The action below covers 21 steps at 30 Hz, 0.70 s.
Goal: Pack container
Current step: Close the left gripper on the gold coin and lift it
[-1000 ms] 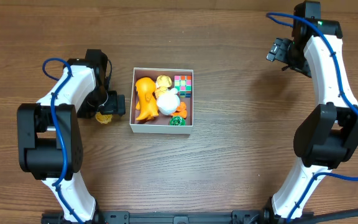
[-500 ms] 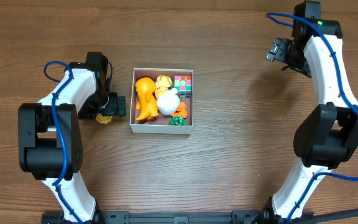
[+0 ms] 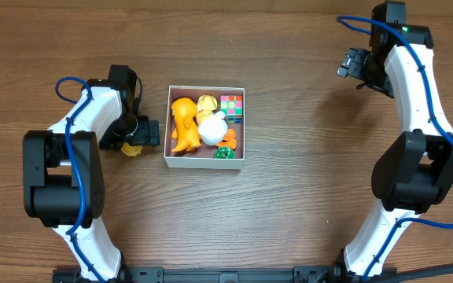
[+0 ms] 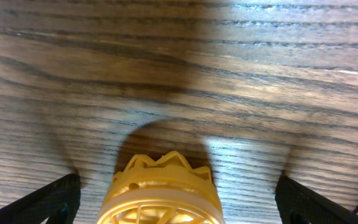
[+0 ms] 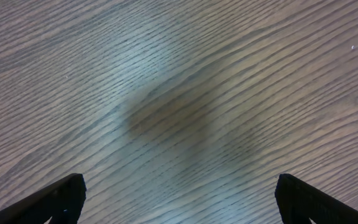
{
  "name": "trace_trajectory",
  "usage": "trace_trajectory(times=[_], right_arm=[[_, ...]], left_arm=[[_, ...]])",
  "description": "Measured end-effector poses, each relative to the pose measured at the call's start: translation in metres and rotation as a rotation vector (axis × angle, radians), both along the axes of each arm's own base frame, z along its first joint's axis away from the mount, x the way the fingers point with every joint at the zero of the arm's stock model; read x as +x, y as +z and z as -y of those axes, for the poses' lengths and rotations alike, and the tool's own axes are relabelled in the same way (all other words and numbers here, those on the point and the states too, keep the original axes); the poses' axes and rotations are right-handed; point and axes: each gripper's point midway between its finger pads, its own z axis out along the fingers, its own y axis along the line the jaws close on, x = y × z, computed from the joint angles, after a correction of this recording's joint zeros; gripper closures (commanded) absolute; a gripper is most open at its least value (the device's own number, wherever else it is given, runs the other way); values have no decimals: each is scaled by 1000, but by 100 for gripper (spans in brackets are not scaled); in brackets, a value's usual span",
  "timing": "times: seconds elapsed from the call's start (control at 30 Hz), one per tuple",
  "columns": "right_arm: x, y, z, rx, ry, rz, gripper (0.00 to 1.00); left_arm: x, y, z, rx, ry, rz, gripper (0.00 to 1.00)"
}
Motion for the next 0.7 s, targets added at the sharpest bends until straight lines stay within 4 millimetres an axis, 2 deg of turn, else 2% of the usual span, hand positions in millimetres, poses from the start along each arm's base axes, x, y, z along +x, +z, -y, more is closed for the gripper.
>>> trace_trajectory(times=[0.47, 0.5, 0.57, 0.7], right_arm=[[0, 0, 0, 0, 0, 0, 0], [0, 0, 0, 1, 0, -1, 0], [0, 0, 0, 0, 0, -1, 0], [0, 0, 0, 0, 0, 0, 0]], left_arm=[[0, 0, 1, -4, 0, 1, 2], [0, 0, 1, -4, 0, 1, 5], [0, 0, 1, -6, 3, 1, 22], [-1, 0, 1, -6, 16, -3, 40]])
